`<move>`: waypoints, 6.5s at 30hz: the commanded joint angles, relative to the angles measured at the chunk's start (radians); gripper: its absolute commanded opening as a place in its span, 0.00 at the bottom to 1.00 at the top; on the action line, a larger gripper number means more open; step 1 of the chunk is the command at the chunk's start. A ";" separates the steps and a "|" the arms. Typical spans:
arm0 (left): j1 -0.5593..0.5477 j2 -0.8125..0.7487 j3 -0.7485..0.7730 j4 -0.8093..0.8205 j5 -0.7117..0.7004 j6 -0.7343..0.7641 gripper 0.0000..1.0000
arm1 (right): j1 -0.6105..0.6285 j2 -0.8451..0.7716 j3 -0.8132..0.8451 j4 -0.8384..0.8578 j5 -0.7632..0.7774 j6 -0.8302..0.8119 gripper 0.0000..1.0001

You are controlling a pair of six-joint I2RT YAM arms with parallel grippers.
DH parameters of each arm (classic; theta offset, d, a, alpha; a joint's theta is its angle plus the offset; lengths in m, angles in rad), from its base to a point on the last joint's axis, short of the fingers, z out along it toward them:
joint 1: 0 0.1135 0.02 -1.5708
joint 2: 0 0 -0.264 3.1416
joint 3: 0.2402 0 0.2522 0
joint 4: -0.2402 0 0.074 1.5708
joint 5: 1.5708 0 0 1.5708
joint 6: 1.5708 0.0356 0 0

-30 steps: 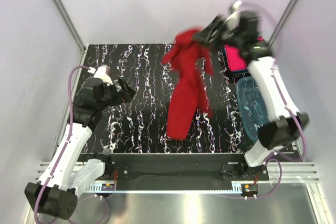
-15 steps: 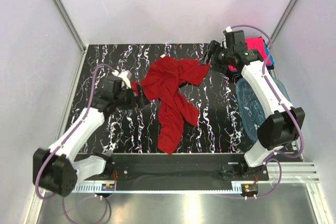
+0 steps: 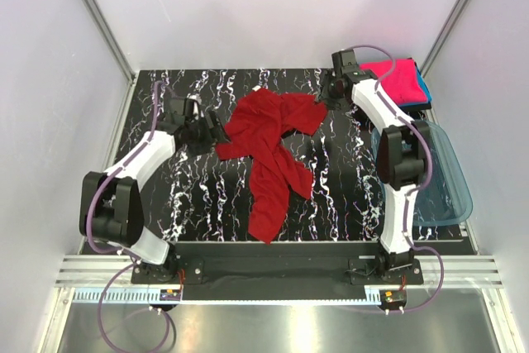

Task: Fold and stack the t-shirts
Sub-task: Flatten the tshirt out

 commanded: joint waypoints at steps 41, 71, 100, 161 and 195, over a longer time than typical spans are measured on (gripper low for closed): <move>-0.305 0.168 -0.024 0.133 0.130 -0.020 0.85 | -0.077 0.640 0.686 -0.143 0.114 -0.011 0.22; -0.020 0.478 1.009 -0.325 -0.230 0.236 0.11 | -0.026 -0.843 -0.757 0.068 0.025 0.165 0.00; 0.443 -0.024 -0.124 0.110 0.102 -0.185 0.68 | -0.023 -0.983 -0.903 0.180 -0.133 0.171 0.00; 0.341 -0.852 0.419 -0.241 -0.022 -0.339 0.00 | -0.022 -1.355 -0.029 -0.238 0.123 0.271 0.00; 0.370 -0.221 0.836 -0.085 0.077 -0.227 0.00 | -0.149 -0.524 0.506 -0.021 0.088 0.010 0.00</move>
